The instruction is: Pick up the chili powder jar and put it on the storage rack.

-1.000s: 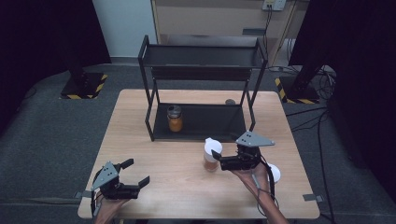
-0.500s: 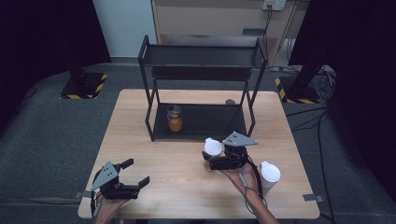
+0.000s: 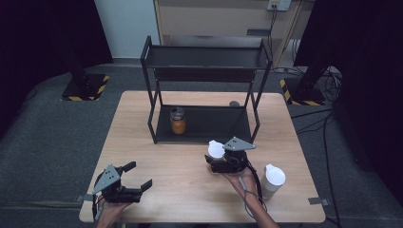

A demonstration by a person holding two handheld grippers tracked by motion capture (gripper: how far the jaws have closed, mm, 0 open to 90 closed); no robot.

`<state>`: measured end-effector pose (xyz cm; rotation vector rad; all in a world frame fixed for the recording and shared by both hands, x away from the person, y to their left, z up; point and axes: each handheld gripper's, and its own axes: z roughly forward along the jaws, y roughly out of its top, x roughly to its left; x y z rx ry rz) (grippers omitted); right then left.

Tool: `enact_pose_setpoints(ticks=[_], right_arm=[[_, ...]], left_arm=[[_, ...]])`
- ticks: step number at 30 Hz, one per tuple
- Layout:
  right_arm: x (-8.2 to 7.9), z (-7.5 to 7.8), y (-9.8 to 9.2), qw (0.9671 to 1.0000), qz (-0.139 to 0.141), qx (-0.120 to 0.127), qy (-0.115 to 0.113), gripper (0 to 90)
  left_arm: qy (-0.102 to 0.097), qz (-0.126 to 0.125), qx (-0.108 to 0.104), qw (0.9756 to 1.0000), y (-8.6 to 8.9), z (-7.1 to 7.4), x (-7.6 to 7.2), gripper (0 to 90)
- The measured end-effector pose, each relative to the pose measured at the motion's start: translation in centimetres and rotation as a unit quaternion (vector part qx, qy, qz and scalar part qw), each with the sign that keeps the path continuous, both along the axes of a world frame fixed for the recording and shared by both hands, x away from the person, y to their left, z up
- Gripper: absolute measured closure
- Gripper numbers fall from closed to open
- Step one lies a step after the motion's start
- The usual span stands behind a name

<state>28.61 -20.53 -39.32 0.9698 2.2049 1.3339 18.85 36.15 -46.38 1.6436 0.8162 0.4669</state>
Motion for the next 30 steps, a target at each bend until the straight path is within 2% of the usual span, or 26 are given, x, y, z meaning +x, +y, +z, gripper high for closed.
enact_pose_setpoints(ticks=[5,16,21,30], right_arm=[[0.3,-0.6,0.0,1.0000,0.001,0.004,0.005,19.0],[0.2,-1.5,0.0,1.0000,0.000,0.007,-0.005,29.5],[-0.1,-1.7,0.0,0.9998,-0.006,0.007,-0.015,30.5],[-0.3,-1.4,0.8,0.9998,-0.013,0.002,-0.016,30.7]], left_arm=[[0.001,0.001,0.000,1.0000,0.0,0.0,0.0,2.4],[0.000,0.001,0.000,1.0000,0.0,0.0,0.0,2.5],[0.000,0.001,0.000,1.0000,0.0,0.0,0.0,2.5],[-0.001,0.001,-0.001,1.0000,0.1,-0.1,0.0,2.5]])
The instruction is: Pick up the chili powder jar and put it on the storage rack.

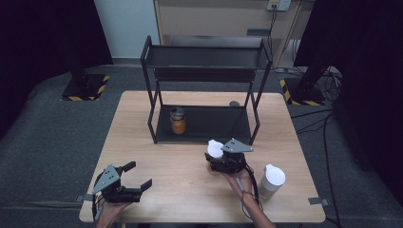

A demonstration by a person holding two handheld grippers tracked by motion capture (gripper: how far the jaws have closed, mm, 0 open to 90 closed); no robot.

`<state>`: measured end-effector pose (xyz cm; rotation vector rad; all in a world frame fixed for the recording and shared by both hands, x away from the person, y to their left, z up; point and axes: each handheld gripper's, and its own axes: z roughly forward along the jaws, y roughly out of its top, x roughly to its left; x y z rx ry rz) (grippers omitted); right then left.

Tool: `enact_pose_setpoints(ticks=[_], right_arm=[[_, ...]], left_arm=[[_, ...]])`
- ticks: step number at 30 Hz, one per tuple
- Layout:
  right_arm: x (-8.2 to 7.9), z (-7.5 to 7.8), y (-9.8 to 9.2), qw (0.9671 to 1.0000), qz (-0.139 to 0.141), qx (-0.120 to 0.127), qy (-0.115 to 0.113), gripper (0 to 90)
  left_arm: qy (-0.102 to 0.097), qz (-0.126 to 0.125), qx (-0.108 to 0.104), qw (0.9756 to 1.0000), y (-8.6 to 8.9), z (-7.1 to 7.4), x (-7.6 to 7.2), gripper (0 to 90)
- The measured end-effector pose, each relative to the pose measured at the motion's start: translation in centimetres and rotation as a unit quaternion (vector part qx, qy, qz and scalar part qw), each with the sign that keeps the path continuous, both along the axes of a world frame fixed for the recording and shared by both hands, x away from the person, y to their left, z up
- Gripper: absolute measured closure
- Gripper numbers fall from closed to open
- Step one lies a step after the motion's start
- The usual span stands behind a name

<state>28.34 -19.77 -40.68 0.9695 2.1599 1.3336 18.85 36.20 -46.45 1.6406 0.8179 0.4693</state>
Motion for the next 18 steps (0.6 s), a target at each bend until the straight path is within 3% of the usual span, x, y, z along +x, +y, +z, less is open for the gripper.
enact_pose_setpoints(ticks=[10,18], right_arm=[[0.7,1.4,1.6,0.9998,0.012,-0.001,-0.013,30.8],[2.0,1.8,2.7,0.9999,0.012,0.003,-0.010,30.8]], left_arm=[[0.000,-0.001,0.000,1.0000,0.0,0.0,0.0,2.5],[0.000,0.000,-0.002,1.0000,0.1,0.0,0.0,2.5]])
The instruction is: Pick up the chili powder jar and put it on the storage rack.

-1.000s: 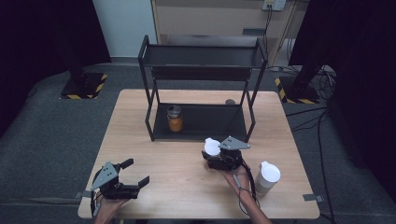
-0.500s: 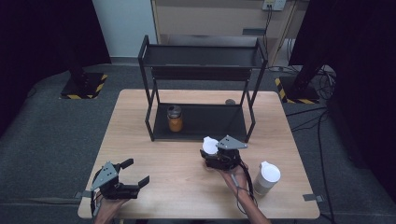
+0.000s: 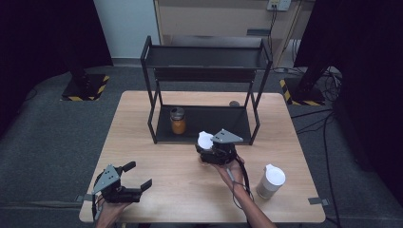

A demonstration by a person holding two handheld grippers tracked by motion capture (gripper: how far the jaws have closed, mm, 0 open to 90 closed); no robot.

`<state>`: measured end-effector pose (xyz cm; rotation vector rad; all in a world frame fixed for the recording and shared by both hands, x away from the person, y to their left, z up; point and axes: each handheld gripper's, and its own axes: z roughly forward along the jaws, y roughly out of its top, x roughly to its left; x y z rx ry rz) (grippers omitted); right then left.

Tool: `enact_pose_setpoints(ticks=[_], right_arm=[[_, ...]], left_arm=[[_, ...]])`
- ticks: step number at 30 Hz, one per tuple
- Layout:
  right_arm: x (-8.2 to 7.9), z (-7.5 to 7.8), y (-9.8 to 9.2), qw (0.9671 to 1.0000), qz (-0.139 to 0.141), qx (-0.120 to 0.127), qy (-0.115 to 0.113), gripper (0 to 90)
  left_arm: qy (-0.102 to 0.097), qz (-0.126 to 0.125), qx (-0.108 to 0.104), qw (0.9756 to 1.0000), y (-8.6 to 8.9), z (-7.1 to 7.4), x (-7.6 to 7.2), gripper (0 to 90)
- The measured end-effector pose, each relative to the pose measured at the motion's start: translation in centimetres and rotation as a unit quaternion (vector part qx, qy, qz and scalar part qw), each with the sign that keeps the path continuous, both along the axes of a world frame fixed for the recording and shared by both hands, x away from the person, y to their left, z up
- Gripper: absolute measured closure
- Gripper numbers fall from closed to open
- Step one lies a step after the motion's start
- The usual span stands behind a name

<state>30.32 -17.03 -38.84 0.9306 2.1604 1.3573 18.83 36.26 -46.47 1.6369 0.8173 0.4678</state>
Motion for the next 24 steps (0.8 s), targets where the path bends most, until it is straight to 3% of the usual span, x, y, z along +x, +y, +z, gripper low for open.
enact_pose_setpoints(ticks=[10,24], right_arm=[[1.6,1.1,0.8,0.9998,-0.006,0.000,-0.017,30.8],[4.0,1.2,1.6,0.9991,-0.025,0.005,-0.033,30.8]], left_arm=[[0.000,-0.001,-0.001,1.0000,0.0,0.0,0.0,2.5],[0.002,0.000,-0.004,1.0000,0.1,-0.1,0.1,2.5]])
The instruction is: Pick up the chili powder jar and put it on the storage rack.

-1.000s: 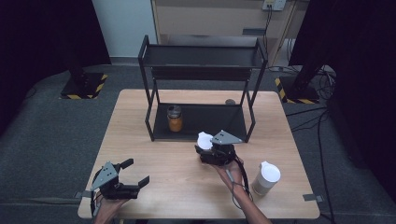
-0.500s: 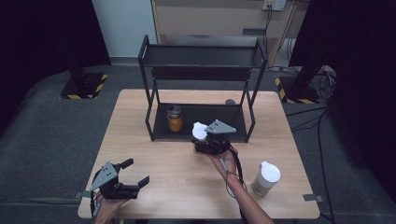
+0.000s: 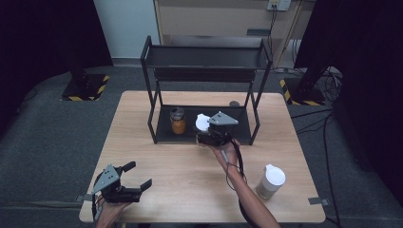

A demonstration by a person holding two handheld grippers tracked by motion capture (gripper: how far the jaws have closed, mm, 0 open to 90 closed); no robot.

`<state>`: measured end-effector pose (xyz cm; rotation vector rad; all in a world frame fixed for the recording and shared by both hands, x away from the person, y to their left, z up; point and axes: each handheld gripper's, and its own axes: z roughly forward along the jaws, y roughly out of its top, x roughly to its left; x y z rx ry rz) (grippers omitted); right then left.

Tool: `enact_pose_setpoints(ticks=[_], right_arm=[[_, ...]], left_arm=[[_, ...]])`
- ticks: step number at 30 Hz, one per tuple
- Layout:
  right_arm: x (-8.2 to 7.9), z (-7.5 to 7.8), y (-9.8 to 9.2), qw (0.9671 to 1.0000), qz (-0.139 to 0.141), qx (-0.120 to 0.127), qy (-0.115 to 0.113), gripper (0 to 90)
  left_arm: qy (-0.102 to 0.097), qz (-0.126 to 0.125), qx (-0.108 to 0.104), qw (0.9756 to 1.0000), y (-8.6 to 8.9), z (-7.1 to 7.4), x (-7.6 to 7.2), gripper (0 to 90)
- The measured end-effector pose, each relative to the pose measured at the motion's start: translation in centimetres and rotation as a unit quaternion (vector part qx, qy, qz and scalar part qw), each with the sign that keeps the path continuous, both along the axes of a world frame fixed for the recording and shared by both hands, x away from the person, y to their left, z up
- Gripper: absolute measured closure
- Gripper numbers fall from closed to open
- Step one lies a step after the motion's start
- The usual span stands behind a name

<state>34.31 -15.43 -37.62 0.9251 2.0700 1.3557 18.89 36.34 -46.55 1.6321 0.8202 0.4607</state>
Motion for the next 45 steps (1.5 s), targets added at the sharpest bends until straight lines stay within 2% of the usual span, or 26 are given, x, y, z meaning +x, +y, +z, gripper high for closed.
enact_pose_setpoints(ticks=[7,20,30,37,41,45], right_arm=[[1.4,0.3,0.1,0.9999,-0.010,-0.003,-0.004,30.9],[3.8,0.1,1.1,0.9995,-0.030,0.006,0.004,30.9],[4.8,-0.8,1.8,0.9991,-0.041,0.007,0.004,30.9],[5.7,-1.5,2.2,0.9987,-0.049,0.007,0.014,30.9],[6.0,-1.7,2.5,0.9987,-0.050,-0.003,0.013,30.9],[6.4,-1.8,2.5,0.9983,-0.055,0.001,0.018,30.9]], left_arm=[[0.001,0.000,-0.001,1.0000,0.0,0.0,0.0,2.5],[0.001,0.001,-0.002,1.0000,0.1,-0.1,0.0,2.5],[0.002,0.000,-0.001,1.0000,0.1,-0.1,0.1,2.6],[0.001,-0.001,0.001,1.0000,0.0,-0.1,0.1,2.6],[0.002,-0.003,0.003,1.0000,0.0,0.0,0.1,2.6],[0.001,-0.002,0.003,1.0000,0.0,-0.1,0.1,2.6]])
